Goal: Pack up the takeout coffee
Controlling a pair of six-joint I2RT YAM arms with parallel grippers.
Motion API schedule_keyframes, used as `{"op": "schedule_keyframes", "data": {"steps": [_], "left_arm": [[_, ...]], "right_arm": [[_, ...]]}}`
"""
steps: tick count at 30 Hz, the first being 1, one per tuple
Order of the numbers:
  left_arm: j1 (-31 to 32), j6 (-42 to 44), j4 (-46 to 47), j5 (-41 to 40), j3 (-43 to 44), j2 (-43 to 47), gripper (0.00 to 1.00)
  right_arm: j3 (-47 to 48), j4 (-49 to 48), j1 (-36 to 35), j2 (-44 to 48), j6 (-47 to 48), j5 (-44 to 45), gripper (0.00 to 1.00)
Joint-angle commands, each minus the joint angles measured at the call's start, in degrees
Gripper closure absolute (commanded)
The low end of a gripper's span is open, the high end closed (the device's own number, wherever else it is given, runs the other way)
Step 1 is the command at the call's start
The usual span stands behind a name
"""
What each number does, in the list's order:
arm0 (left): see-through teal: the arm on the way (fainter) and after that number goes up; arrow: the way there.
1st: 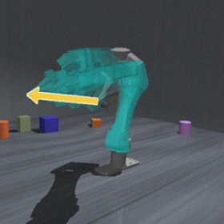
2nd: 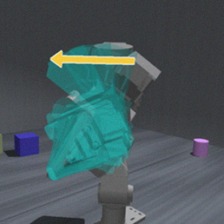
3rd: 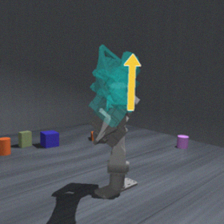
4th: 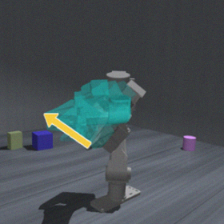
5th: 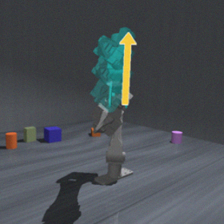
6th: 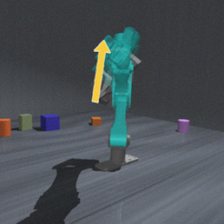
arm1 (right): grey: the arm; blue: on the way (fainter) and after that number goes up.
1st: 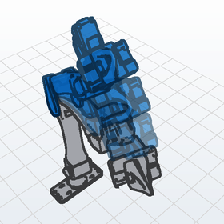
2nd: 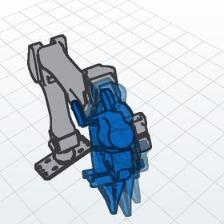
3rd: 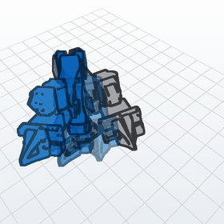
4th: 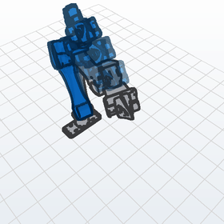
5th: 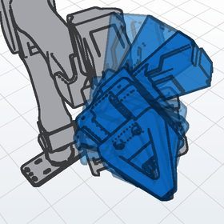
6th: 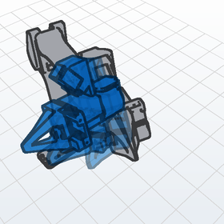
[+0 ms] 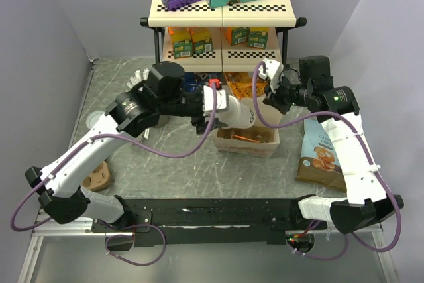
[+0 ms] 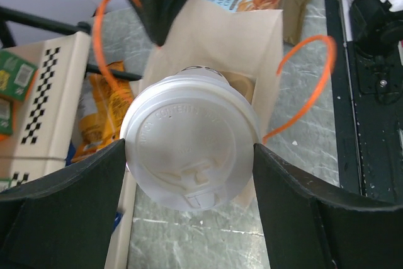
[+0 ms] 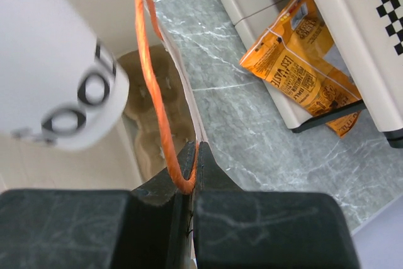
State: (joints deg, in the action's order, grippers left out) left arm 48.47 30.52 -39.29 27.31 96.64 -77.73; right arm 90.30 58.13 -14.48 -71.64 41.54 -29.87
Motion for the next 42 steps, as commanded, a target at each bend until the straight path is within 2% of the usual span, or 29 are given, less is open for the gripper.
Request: {"op": "schedule_keyframes", "data": {"steps": [1, 8, 19, 23, 26, 34, 42], "left_arm": [[2.8, 3.0, 3.1, 0.8, 1.0, -1.4, 0.99], [5.1, 5.0, 4.3, -5.2, 1.2, -5.1, 0.99], [6.3, 7.5, 7.8, -2.6, -1.3, -9.4, 0.99], [6.8, 9.8, 6.9, -1.9, -1.9, -10.1, 0.99], [7.3, 11.5, 6.5, -1.8, -2.7, -9.7, 0.99], [10.7, 17.8, 9.4, -6.7, -8.7, -9.1, 0.99], [13.6, 19.3, 15.2, -14.2, -14.3, -9.3, 0.99]], "right_arm": [[-0.2, -3.4, -0.5, -0.3, -1.5, 0.5, 1.00], [-1.9, -4.0, -0.8, 0.6, -1.3, 0.1, 1.00], [-4.9, -7.4, -2.9, 2.6, -2.4, 2.9, 1.00], [-11.9, -13.3, -3.8, 9.6, 0.1, 5.1, 1.00], [-12.4, -14.5, -4.2, 11.7, 0.6, 6.3, 1.00], [-13.0, -18.2, -4.9, 14.2, -6.2, 5.1, 1.00], [-15.6, -18.1, -5.9, 15.9, -6.6, 3.7, 1.00]]}}
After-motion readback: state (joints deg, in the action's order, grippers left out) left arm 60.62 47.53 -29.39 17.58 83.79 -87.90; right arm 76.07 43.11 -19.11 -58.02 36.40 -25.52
